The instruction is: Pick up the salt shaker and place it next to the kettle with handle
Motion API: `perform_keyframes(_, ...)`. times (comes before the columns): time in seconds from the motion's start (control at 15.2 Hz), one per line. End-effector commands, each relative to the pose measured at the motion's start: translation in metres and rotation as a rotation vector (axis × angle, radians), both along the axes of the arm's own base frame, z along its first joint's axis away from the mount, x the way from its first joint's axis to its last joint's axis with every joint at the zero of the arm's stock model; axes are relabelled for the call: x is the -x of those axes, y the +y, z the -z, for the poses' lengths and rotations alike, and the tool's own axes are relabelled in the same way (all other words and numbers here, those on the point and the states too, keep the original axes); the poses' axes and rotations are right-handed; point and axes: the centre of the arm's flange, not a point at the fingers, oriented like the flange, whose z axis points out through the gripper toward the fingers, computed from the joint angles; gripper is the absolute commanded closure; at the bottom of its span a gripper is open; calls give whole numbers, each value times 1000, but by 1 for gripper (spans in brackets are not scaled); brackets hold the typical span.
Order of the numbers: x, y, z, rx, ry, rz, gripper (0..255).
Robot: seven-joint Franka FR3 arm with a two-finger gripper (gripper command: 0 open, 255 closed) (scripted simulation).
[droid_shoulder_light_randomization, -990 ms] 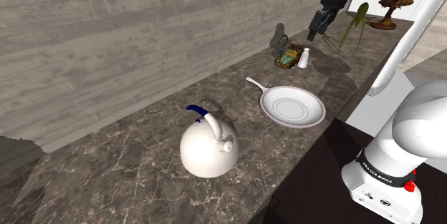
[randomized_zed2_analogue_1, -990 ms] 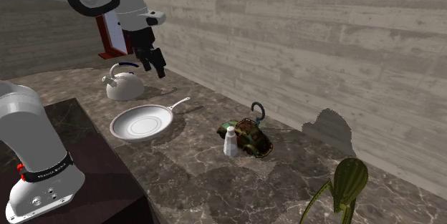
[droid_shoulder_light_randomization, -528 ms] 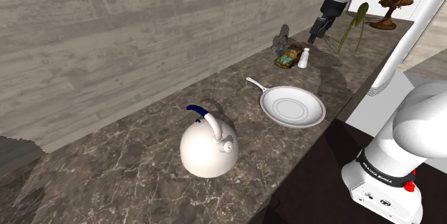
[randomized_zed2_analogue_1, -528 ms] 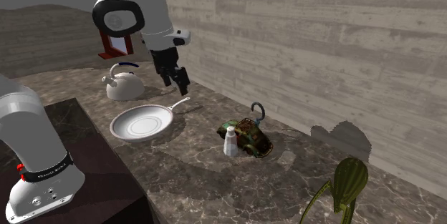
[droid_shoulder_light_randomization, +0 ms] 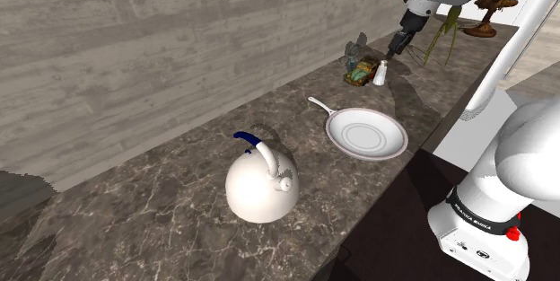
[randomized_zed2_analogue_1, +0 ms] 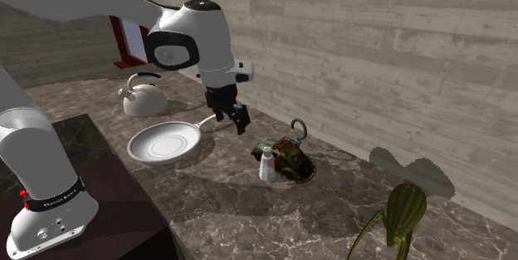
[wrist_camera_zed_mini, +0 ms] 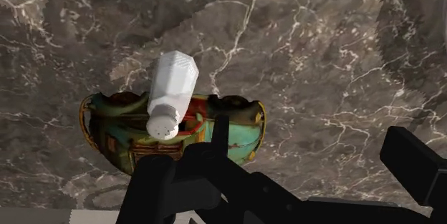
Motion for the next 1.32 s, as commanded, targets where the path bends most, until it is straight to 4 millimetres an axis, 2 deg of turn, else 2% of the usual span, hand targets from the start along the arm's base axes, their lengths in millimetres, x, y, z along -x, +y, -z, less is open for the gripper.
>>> perform_keyframes(0.0, -8, -23, 14, -8, -6, -4, 0)
perform_keyframes(0.53, -39, -108, 72, -47, -24, -18, 0)
perform_keyframes(0.99, -47, -103, 107, -47, -24, -18, 0)
perform_keyframes(1.25, -48, -103, 110, -47, -24, -18, 0)
